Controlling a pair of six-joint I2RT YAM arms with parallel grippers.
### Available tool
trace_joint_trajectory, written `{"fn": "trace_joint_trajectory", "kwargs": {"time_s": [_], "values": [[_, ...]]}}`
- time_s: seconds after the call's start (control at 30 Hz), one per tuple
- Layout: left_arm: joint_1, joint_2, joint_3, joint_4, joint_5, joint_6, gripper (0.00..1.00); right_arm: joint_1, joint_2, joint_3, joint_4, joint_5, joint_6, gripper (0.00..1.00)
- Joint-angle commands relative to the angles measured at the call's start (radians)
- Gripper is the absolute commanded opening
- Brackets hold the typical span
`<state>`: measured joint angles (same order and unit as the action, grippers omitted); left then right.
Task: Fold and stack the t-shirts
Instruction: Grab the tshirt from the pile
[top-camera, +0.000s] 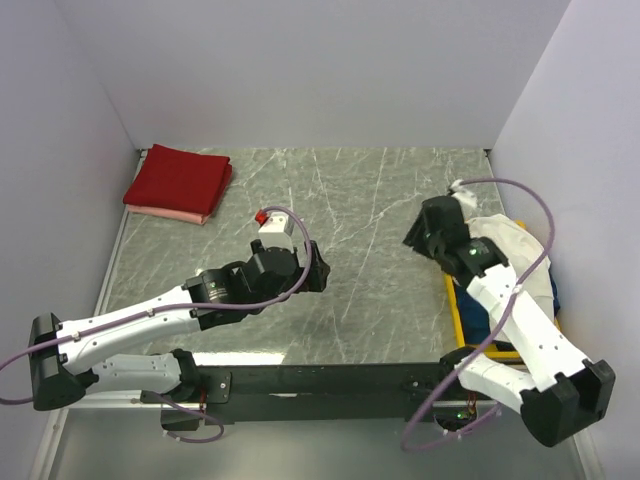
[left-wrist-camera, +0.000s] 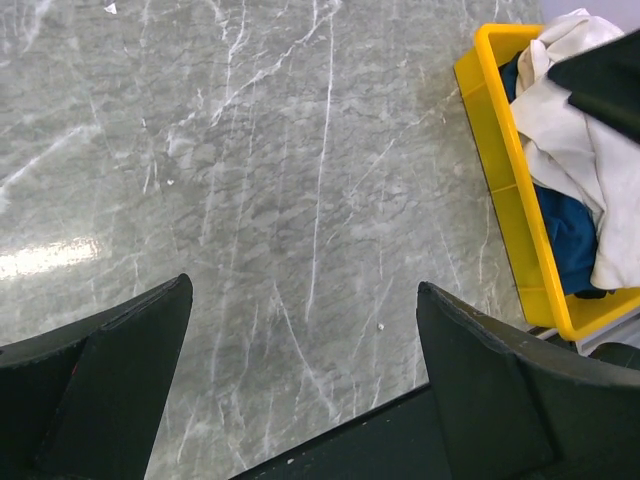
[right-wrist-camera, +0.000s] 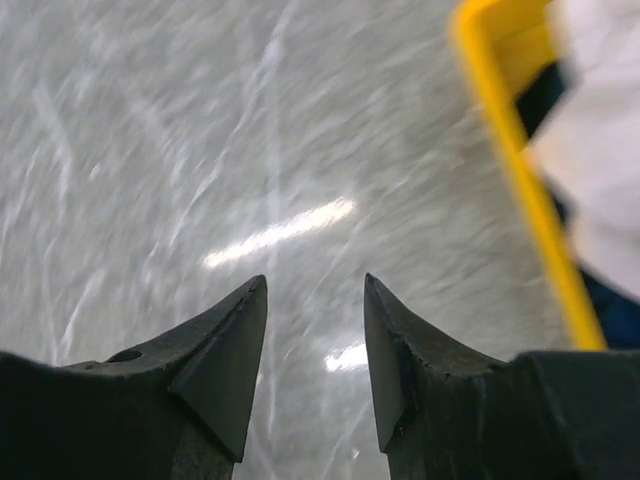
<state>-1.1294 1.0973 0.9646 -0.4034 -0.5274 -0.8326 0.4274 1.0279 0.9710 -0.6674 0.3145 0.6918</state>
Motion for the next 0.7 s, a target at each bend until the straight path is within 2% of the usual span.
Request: {"fn": "trace_joint_trajectory", "kwargs": {"time_s": [0.0,0.23,0.37,0.47,0.67], "values": [[-0.003,-0.039,0.04,-0.025,0.001,0.026,0.99,-0.195,0.037,0.067,-0.023,0.032,-0.067,0.51],[0.005,-0.042,0.077,-0.069,0.001,0.056,0.99,-0.534,0.161,0.169,-0.06,0.048,-0.081,0.51],[0.016,-0.045,0.091,-0.081,0.012,0.082,0.99,-0.649,0.233,0.17,-0.058,0.057,-0.036,0.5],[0.037,-0.045,0.088,-0.08,0.047,0.104,0.99,-0.703,0.264,0.164,-0.046,0.06,-0.002,0.5],[0.082,-0.033,0.106,-0.101,0.081,0.133,0.99,-0.733,0.288,0.111,-0.011,0.095,0.063,0.5]]}}
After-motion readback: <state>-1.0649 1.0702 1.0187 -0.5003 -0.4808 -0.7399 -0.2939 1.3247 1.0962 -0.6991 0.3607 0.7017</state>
